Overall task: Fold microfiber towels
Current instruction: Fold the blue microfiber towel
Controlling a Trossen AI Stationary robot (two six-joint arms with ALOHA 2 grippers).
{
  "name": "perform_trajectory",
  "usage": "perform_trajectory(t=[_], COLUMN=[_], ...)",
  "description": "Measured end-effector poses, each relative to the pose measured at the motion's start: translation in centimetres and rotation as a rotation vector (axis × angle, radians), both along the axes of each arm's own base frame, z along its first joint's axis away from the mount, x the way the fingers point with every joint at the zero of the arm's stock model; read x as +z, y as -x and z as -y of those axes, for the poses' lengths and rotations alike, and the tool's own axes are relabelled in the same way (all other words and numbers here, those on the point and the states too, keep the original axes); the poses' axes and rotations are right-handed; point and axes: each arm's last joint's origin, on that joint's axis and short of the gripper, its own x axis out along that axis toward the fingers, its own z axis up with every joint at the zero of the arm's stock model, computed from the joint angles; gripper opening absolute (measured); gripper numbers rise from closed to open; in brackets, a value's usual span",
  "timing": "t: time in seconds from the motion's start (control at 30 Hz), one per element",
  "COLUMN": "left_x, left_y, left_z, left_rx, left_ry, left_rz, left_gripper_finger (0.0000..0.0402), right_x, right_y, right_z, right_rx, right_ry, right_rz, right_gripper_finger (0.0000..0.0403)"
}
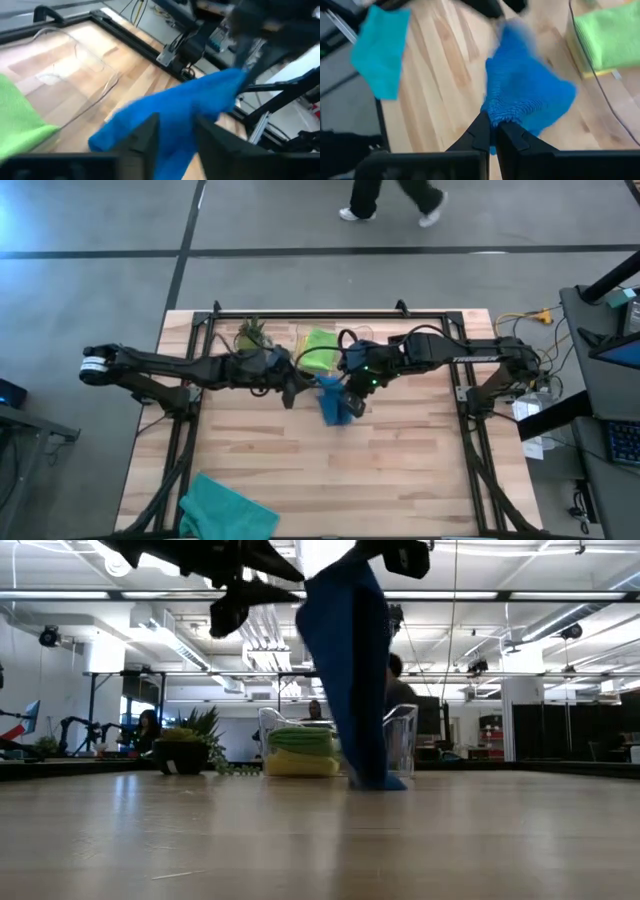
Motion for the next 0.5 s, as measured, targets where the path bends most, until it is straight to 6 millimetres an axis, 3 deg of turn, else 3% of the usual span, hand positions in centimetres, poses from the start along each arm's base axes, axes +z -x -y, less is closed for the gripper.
perform_trajectory(t=[0.07, 0.13, 0.5], left_x=[0.26, 0.29, 0.41], left_y=[0.21, 0.25, 0.02], left_z=[0.00, 0.02, 0.45], left_rx=[-0.006, -0.016, -0.154], left_ry=[-0.021, -0.042, -0.012], left_rz=[0.007, 0.004, 0.034], left_gripper_finger=[0.0045, 0.0013, 0.0013], right_x=[-0.10, -0.01, 0.52], right_y=[0.27, 0.39, 0.78], right_z=[0.02, -0.01, 0.12], right_rx=[0.012, 0.037, 0.007], right_ry=[0.009, 0.011, 0.002], right_rz=[-0.024, -0.023, -0.004], right_gripper_finger=[0.0009, 0.0009, 0.0009])
